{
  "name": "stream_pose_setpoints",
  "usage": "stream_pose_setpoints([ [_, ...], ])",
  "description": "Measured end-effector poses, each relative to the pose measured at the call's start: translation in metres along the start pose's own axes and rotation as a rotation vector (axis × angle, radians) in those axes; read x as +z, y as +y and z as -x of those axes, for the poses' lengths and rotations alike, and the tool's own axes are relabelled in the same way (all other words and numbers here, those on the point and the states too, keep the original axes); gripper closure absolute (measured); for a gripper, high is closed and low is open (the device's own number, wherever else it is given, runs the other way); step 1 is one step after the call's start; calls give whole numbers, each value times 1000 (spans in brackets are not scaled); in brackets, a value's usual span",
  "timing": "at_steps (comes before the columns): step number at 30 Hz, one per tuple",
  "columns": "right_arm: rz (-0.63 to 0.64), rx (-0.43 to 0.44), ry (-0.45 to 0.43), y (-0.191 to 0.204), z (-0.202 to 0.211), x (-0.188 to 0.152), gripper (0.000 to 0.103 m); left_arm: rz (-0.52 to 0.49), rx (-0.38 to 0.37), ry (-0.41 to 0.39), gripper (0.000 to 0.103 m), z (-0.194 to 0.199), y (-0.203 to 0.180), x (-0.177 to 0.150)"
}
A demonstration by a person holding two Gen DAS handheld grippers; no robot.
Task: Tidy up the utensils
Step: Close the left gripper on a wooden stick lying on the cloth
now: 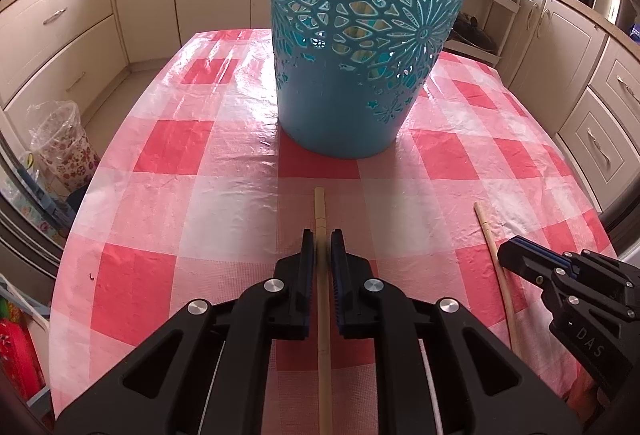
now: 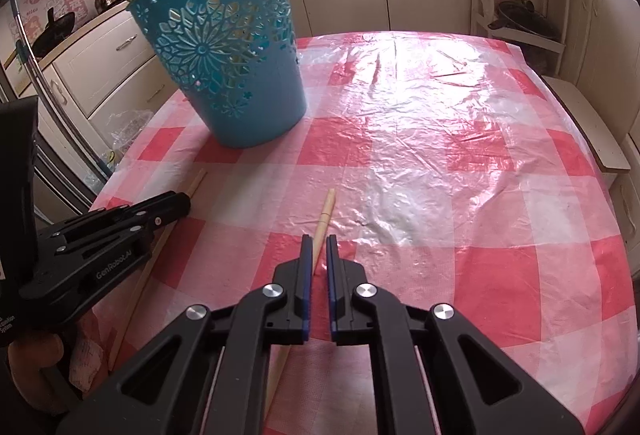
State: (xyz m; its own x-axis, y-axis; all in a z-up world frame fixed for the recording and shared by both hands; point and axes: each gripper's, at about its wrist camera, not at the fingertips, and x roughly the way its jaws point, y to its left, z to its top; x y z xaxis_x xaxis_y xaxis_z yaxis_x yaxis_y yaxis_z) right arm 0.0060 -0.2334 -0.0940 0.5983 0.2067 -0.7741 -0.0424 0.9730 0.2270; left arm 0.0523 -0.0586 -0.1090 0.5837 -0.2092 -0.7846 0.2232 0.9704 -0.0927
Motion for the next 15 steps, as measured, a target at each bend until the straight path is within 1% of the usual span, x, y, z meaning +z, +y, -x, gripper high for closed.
stream_pose_setpoints([
  [2, -9, 0, 2, -2, 0, 1, 87, 0, -4, -1, 93, 0, 0, 0],
  [6, 16, -7, 3, 2, -2, 0, 87, 7, -10, -1, 92, 0, 1, 1],
  [7, 28, -4, 7, 4, -2, -1, 91, 8, -12, -1, 92, -1, 1, 1],
  [10, 45, -4, 8, 7, -3, -1, 92, 5, -12, 2, 92, -1, 0, 2],
  [15, 37, 0, 3, 5, -4, -1, 92, -39, 23, 12, 87, -4, -9, 5],
])
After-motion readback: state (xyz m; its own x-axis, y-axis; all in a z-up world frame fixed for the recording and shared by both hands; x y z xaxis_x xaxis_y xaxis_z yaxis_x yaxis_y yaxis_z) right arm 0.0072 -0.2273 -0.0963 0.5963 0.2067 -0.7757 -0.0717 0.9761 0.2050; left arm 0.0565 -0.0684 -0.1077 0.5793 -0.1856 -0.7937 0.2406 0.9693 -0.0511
